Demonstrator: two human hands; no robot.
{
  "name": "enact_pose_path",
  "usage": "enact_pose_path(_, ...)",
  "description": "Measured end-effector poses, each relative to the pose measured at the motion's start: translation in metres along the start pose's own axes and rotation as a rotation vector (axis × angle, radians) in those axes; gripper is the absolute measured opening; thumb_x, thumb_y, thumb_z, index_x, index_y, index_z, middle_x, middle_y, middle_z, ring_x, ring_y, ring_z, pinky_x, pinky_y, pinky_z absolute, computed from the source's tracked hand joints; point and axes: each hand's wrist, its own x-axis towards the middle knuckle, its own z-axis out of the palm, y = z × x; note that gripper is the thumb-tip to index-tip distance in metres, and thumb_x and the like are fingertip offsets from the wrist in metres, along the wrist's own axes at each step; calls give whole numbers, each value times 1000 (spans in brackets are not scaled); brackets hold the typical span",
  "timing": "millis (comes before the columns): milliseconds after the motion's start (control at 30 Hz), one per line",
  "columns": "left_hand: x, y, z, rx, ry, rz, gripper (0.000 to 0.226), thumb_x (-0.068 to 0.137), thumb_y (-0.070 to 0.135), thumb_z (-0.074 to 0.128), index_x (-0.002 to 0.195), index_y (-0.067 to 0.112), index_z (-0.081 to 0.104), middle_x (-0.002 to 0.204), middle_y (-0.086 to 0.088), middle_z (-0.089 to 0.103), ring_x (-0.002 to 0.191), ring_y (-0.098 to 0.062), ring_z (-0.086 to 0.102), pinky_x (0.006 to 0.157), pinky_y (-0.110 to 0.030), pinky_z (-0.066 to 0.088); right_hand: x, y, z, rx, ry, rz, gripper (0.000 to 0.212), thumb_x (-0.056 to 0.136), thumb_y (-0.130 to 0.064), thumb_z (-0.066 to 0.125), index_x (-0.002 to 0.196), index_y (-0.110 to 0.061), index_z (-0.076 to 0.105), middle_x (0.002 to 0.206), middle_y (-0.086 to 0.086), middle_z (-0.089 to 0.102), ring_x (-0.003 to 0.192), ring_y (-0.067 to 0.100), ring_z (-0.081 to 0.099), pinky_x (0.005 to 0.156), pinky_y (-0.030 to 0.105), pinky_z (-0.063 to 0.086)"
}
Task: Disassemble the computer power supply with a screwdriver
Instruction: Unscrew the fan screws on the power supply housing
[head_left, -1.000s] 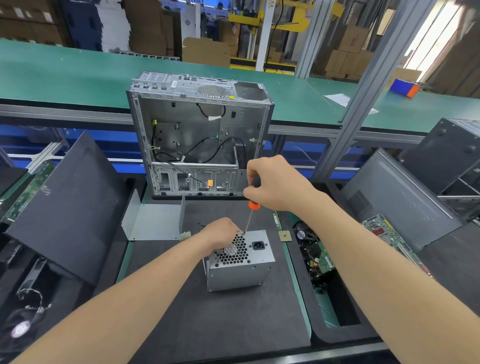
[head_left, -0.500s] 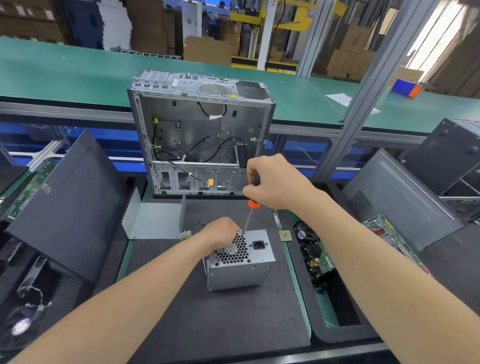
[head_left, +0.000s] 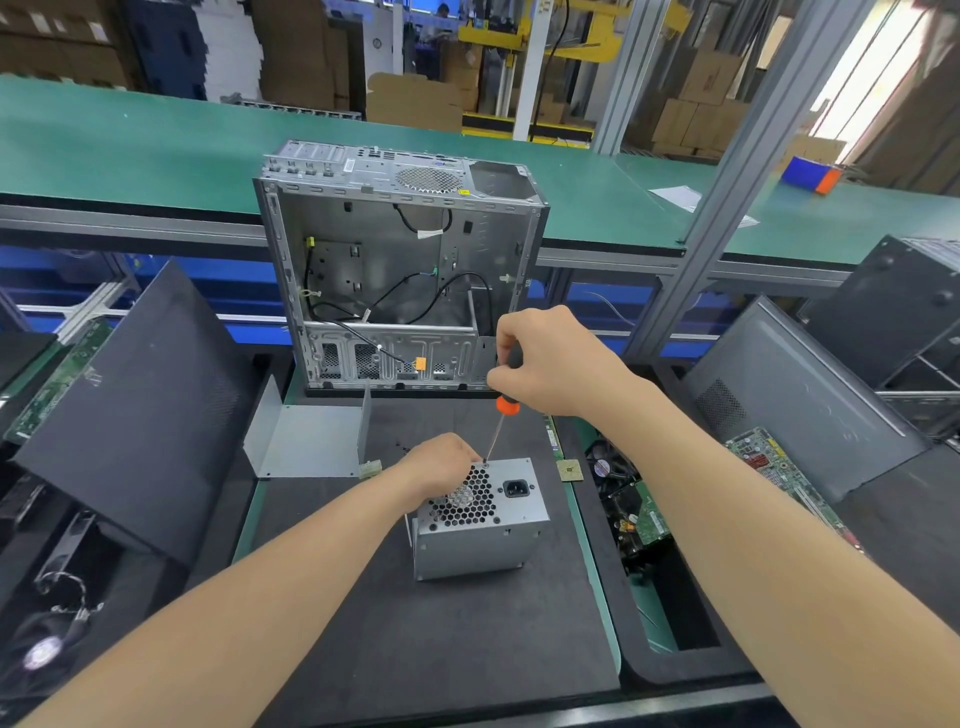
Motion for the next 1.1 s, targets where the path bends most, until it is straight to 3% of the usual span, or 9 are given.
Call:
enact_pose_path(67,-1,1,-1,-11,18,-12,56,99,-3,29,123,17,76,110,0,75,91,-25,64,76,-33,46,1,-1,0,4,0,5,13,83,-26,68,80,-17,59,80,-2,62,67,14,52,55,31,44)
enact_pose_path(167,-2,1,-1,-17,18,-16,58,99,-1,28,123,20,76,117,0,75,108,-32,72,85,-44,56,0,-1,1,-2,-15,5,14,83,-27,68,81,-17,59,78,-3,61,65,14,52,53,29,39)
enact_pose_path(300,-3,0,-1,-28,23,-21,59,100,0,27,122,22,77,117,0,76,110,-32,72,85,-42,55,-1,0,0,-2,-10,5,15,85,-27,68,84,-14,62,75,-4,59,58,11,47,50,26,32)
enact_pose_path(667,3,-3,0,-11,30,-18,57,103,3,27,120,24,77,114,2,76,113,-31,71,98,-49,57,-2,1,0,3,-13,17,16,87,-28,70,86,-13,63,68,-5,55,54,9,45,48,23,31)
enact_pose_path(833,0,-2,-1,-2,31,3,55,103,3,27,124,24,74,132,-3,70,112,-27,69,91,-41,56,1,-1,3,-71,-23,-15,16,90,-29,65,87,-14,60,76,1,61,63,18,54,52,27,40)
enact_pose_path(967,0,-1,-2,4,15,35,44,108,4,34,130,20,69,147,-6,60,93,-10,55,64,-22,42,5,-4,11,-314,60,-29,36,100,-43,54,83,-12,54,72,4,49,61,22,50,46,27,32)
enact_pose_path(1033,2,-3,-2,17,-8,50,43,109,2,36,136,15,67,136,-3,66,93,-11,54,60,-19,40,8,-4,11,-342,53,-42,34,101,-41,55,84,-11,53,71,4,50,61,23,51,45,26,31)
enact_pose_path(1100,4,-5,1,35,7,54,46,108,1,34,138,14,67,108,1,73,74,-12,51,55,-24,36,10,-3,8,-270,-19,-94,25,99,-34,58,88,-13,55,76,4,57,66,24,57,48,28,38)
